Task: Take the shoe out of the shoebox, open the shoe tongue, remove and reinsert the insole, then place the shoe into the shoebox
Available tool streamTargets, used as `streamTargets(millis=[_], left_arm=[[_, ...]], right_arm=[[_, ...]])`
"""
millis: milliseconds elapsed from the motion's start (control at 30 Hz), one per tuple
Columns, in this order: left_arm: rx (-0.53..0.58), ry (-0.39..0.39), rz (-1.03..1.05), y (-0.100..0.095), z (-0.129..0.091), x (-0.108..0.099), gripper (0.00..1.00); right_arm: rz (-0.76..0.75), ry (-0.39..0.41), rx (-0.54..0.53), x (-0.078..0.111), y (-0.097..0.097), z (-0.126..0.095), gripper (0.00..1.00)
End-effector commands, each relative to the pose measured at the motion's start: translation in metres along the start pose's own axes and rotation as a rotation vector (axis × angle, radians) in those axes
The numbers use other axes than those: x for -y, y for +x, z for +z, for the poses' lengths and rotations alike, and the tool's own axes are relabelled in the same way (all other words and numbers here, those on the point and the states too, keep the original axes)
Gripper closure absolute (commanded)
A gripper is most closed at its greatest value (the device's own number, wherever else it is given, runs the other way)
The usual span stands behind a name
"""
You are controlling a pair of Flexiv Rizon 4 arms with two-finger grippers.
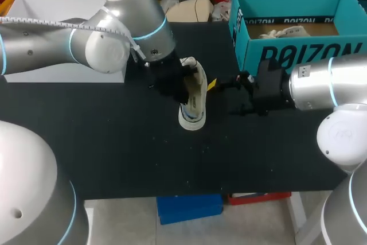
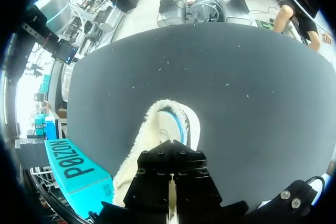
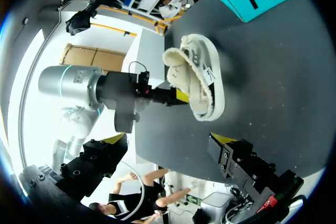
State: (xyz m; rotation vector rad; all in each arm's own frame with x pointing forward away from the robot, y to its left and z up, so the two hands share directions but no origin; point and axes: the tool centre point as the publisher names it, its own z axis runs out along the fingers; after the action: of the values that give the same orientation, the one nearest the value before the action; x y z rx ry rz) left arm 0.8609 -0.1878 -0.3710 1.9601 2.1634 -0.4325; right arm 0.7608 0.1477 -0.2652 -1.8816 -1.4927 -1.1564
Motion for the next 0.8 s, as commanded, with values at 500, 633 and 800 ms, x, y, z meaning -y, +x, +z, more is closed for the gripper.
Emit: streamTargets(millis=[500,633,800], left_arm=[[-0.083,0.04,0.011,-0.001,0.043,-0.008,1.0],[-0.089,0.059,0.001,0.002,0.052,-0.007,1.0],[-0.086,0.057,0.01,0.001,0.049,-0.009,1.0]], right_arm=[[0.001,0.001,0.002,0.0,0.001,0.001,0.0],[0.001,0.001,0.002,0.0,0.001,0.001,0.0],[0.001,0.001,0.002,0.0,0.001,0.001,0.0]])
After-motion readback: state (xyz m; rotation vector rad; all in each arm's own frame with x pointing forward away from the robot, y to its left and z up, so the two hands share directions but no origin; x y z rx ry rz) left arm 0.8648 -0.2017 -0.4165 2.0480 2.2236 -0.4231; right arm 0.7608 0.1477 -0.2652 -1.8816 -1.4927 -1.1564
